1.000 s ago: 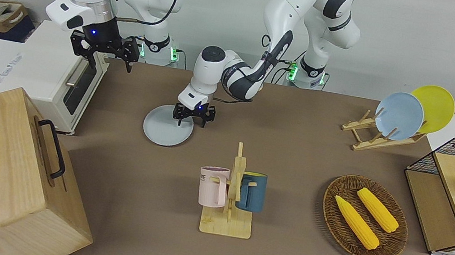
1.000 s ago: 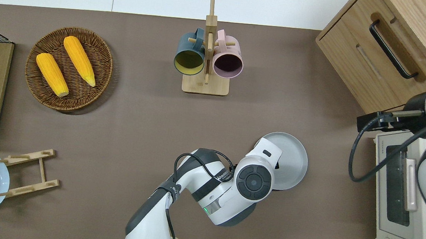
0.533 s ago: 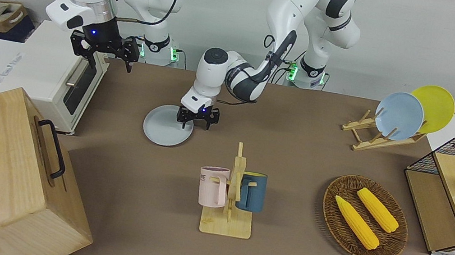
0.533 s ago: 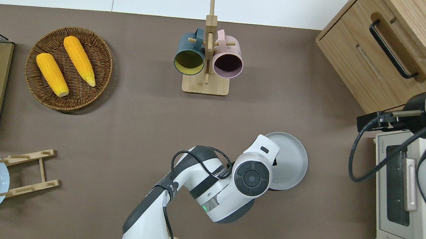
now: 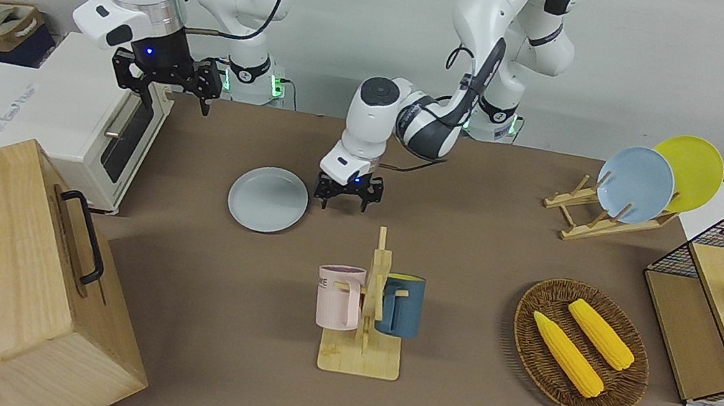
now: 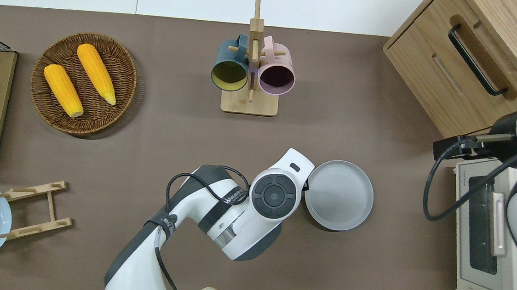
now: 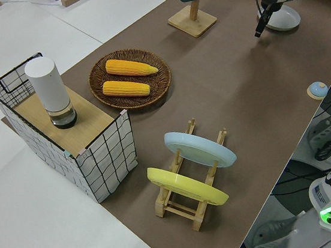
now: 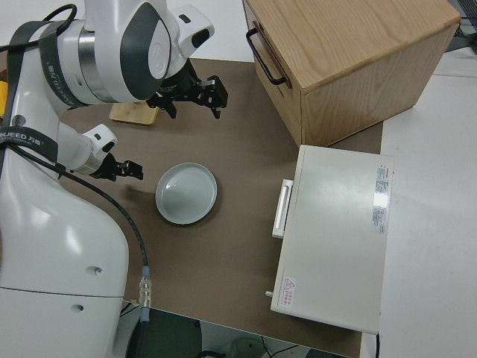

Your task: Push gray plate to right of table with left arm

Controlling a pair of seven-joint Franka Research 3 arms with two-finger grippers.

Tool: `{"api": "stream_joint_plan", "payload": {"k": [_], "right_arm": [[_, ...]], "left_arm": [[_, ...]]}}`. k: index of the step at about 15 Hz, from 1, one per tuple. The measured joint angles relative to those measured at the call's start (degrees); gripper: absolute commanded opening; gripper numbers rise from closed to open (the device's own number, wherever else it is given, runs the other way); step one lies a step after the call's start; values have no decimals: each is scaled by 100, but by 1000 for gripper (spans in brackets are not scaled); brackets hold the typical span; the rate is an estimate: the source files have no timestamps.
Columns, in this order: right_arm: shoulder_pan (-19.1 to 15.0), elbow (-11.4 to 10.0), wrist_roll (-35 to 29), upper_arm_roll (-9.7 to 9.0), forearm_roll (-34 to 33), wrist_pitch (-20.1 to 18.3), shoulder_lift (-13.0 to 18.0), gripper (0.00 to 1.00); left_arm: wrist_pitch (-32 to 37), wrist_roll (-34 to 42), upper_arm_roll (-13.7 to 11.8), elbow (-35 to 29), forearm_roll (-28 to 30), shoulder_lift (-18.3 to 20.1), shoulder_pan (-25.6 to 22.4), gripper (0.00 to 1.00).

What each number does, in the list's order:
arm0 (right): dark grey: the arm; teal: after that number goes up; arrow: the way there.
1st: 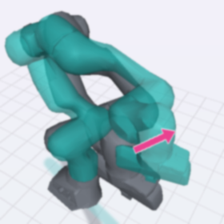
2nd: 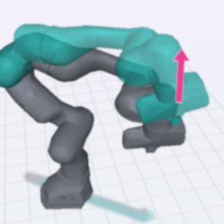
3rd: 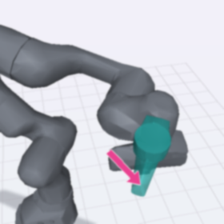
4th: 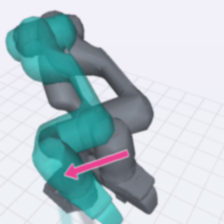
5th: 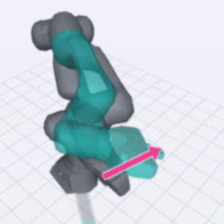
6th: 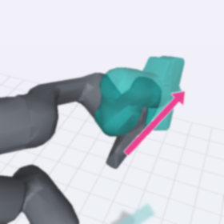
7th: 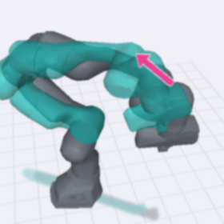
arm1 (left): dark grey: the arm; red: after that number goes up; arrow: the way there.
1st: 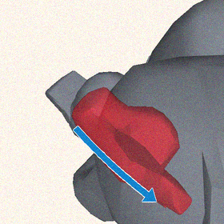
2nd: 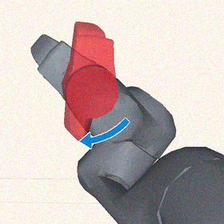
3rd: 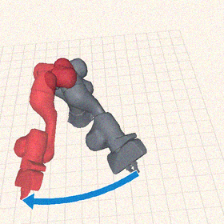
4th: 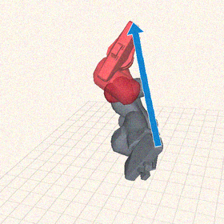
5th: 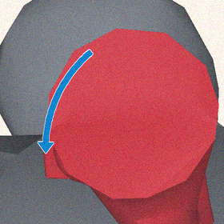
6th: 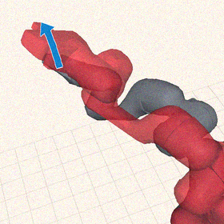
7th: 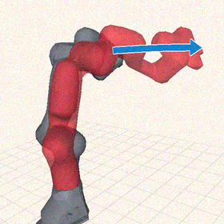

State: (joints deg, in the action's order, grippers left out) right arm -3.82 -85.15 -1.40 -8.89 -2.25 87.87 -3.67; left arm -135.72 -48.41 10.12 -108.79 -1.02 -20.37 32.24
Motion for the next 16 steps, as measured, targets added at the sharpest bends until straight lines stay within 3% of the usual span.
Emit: {"api": "stream_joint_plan", "payload": {"k": [6,13,16], "right_arm": [[0,0,0,0,0,0,0,983],[0,0,0,0,0,0,0,983],[0,0,0,0,0,0,0,983]], "left_arm": [[985,1219,-22,-183,319,640,-843,991],[2529,3403,-90,-181,557,1525,-2444,991],[2892,3950,-115,-153,557,1789,-2847,991]]}}
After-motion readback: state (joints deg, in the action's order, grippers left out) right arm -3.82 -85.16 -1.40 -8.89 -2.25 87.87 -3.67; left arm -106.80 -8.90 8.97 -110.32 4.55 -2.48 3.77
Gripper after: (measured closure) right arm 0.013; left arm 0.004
